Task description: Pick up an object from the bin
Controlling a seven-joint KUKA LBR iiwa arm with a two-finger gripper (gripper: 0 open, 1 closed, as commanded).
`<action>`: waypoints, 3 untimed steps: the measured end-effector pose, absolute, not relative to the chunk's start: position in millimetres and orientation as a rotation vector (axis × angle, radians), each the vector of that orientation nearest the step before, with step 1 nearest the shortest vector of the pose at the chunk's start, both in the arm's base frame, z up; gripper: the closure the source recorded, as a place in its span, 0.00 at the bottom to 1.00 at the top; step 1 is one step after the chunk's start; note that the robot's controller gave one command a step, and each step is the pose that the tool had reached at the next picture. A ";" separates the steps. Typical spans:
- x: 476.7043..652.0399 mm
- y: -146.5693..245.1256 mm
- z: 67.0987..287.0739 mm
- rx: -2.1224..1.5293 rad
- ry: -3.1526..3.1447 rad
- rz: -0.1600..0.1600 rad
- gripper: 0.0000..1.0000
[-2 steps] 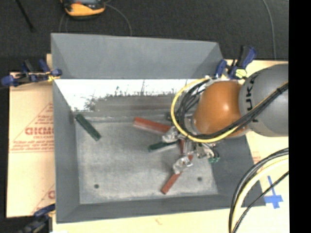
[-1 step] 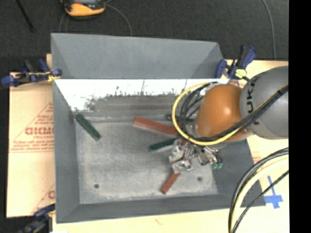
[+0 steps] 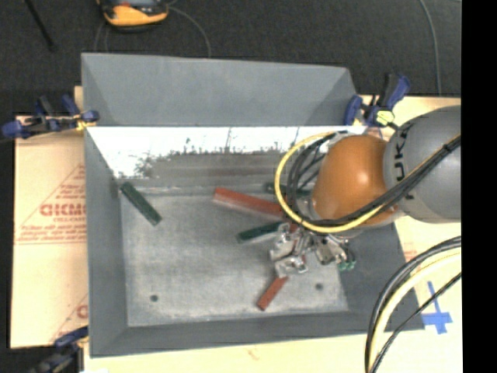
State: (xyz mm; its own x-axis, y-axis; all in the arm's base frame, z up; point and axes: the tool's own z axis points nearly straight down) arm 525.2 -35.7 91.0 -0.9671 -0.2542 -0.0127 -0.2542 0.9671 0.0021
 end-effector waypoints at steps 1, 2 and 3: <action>526.2 -35.1 94.2 -0.403 3.107 0.006 1.00; 520.1 -46.9 126.6 -0.484 3.102 0.003 1.00; 525.9 -76.7 125.4 -0.203 3.134 0.000 0.00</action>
Offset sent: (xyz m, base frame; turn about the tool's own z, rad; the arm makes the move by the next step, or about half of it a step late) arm -0.0046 -0.0381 0.1478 -0.1678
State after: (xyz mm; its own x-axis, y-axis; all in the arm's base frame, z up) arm 525.9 -76.7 125.4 -0.9916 -0.1292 -0.0014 -0.1292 0.9916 -0.0003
